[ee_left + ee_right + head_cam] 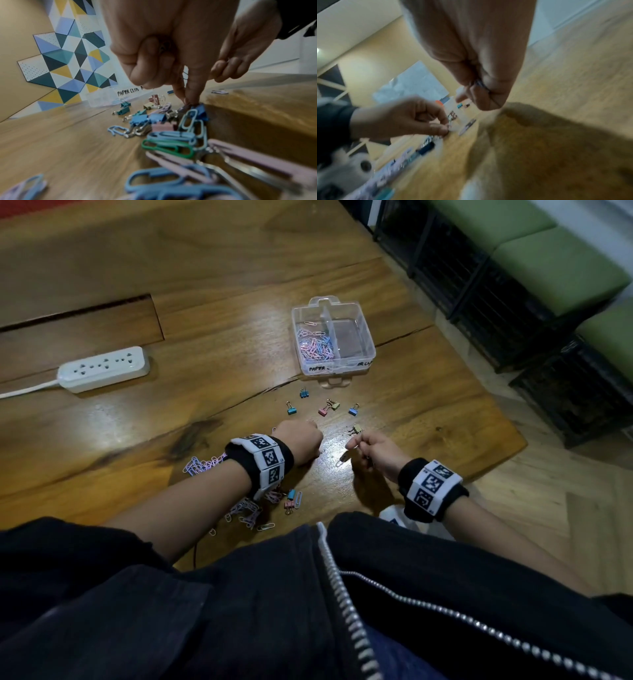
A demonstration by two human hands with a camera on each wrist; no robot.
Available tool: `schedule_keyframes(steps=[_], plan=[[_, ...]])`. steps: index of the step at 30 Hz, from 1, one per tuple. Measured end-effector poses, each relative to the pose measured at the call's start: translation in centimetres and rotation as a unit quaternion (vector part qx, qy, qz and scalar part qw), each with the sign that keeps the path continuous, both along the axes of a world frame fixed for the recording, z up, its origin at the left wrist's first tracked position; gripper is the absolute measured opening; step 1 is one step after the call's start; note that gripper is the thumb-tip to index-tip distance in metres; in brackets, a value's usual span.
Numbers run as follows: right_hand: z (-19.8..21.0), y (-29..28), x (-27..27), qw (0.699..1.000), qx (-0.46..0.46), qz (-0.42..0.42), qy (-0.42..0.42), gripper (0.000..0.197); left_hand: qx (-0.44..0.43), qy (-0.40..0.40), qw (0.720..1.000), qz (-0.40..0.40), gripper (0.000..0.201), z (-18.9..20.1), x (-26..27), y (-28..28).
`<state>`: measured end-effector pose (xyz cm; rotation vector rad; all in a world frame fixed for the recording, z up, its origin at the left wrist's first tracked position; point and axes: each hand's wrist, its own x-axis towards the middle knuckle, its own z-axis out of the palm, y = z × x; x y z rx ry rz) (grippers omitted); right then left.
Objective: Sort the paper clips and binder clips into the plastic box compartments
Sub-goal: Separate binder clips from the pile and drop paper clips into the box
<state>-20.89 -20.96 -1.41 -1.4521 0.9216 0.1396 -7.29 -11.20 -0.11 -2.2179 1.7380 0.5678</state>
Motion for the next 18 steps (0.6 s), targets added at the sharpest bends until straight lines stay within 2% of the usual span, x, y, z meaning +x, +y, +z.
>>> schedule_keyframes(steps=[2,4,6,7,8,9,11,13,14,16,18], plan=[[-0.5,0.6,0.2,0.996,-0.073,0.043,0.006,0.032,-0.005,0.004,1.000,0.003,0.032,-0.1,0.1,0.1],[-0.7,1.1,0.2,0.975,-0.187,0.118,0.033,0.019,-0.022,0.029,0.999,0.033,0.032,-0.3,0.5,0.3],[-0.9,1.4,0.1,0.940,-0.282,0.186,0.056,0.013,-0.048,0.118,0.985,0.117,0.029,-0.5,1.1,0.5],[-0.9,1.5,0.0,0.926,-0.309,0.209,0.057,0.014,-0.061,0.193,0.963,0.178,0.026,-0.4,1.5,0.6],[-0.9,1.5,0.0,0.916,-0.328,0.225,0.059,0.016,-0.076,0.277,0.925,0.250,0.023,-0.2,1.7,0.6],[-1.0,1.4,0.0,0.909,-0.340,0.235,0.061,0.017,-0.095,0.356,0.871,0.325,0.023,0.0,2.1,0.8],[-0.9,1.3,0.1,0.902,-0.346,0.247,0.068,0.015,-0.122,0.478,0.740,0.457,0.028,0.6,2.8,1.2],[-0.9,1.3,0.4,0.892,-0.349,0.272,0.093,0.015,-0.122,0.591,0.608,0.515,0.026,1.2,3.6,2.2],[-0.9,1.2,0.5,0.885,-0.351,0.288,0.107,0.015,-0.115,0.642,0.552,0.519,0.022,1.4,3.9,2.7],[-1.0,1.2,0.8,0.887,-0.339,0.292,0.118,0.010,-0.105,0.715,0.473,0.505,0.012,1.8,4.3,3.7],[-0.9,0.9,1.1,0.915,-0.297,0.255,0.100,0.014,-0.102,0.754,0.432,0.485,0.008,1.9,4.3,4.5]])
